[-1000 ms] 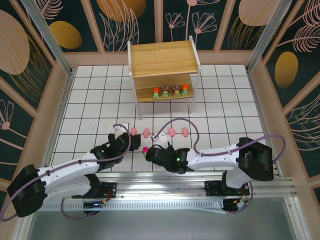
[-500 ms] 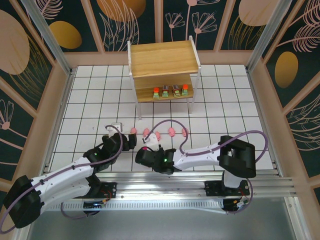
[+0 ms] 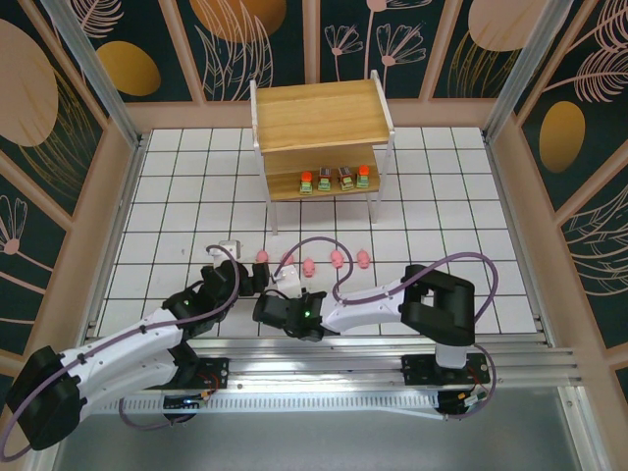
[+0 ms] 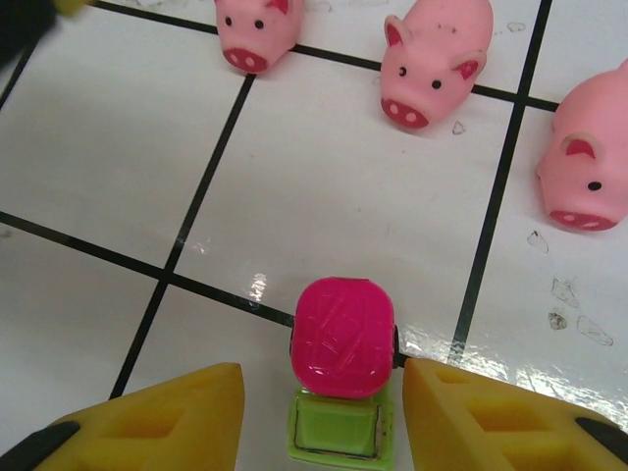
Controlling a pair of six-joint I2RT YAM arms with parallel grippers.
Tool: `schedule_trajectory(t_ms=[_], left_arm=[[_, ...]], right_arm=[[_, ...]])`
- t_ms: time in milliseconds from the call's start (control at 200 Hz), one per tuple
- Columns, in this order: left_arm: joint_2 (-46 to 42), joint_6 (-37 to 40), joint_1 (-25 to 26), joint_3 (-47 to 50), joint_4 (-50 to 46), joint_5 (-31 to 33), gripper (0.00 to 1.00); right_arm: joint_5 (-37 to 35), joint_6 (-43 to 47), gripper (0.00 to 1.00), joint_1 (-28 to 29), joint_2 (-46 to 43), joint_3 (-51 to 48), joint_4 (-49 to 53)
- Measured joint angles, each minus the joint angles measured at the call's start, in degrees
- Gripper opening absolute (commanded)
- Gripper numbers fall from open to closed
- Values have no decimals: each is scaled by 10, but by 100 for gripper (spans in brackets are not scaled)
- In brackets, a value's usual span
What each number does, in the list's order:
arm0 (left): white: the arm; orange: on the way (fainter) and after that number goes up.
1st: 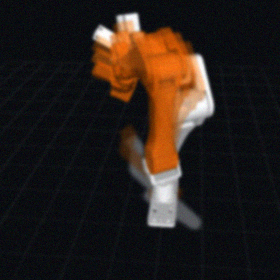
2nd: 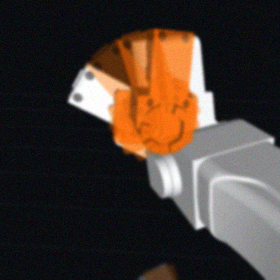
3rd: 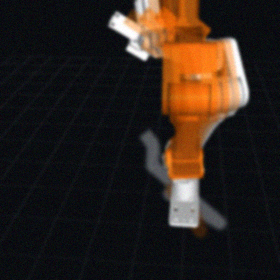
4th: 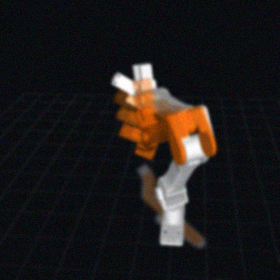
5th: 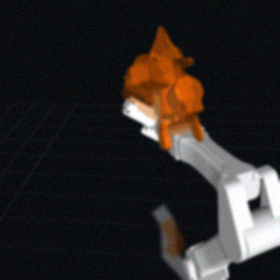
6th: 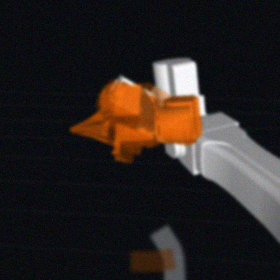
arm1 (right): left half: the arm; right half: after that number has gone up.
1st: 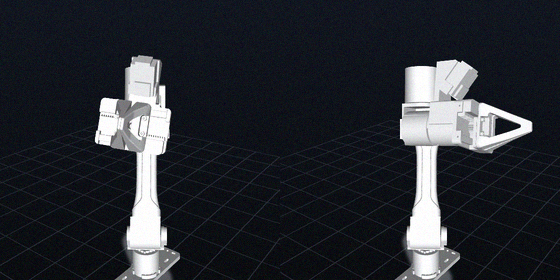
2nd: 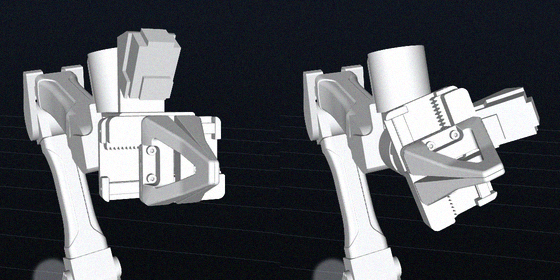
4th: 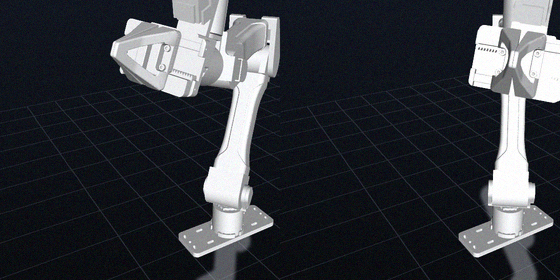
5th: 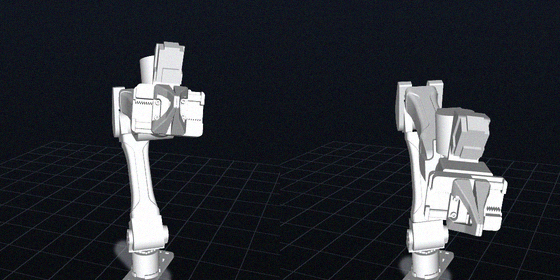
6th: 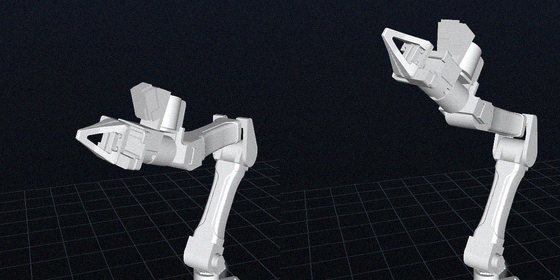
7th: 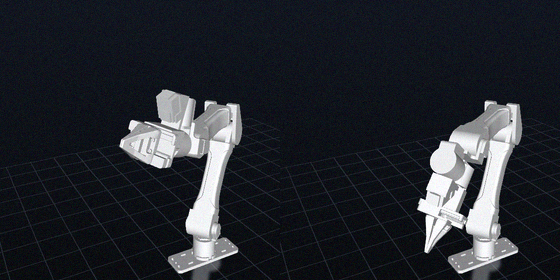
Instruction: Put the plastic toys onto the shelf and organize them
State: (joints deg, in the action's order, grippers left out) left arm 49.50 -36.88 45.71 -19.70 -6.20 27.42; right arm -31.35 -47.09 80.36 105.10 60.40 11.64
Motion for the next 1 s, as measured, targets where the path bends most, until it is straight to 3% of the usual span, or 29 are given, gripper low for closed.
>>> schedule_trajectory(t_ms=[1001], left_arm=[[-19,0,-4,8,0,0,99]], right_arm=[[11,-16,42,-5,42,23,35]])
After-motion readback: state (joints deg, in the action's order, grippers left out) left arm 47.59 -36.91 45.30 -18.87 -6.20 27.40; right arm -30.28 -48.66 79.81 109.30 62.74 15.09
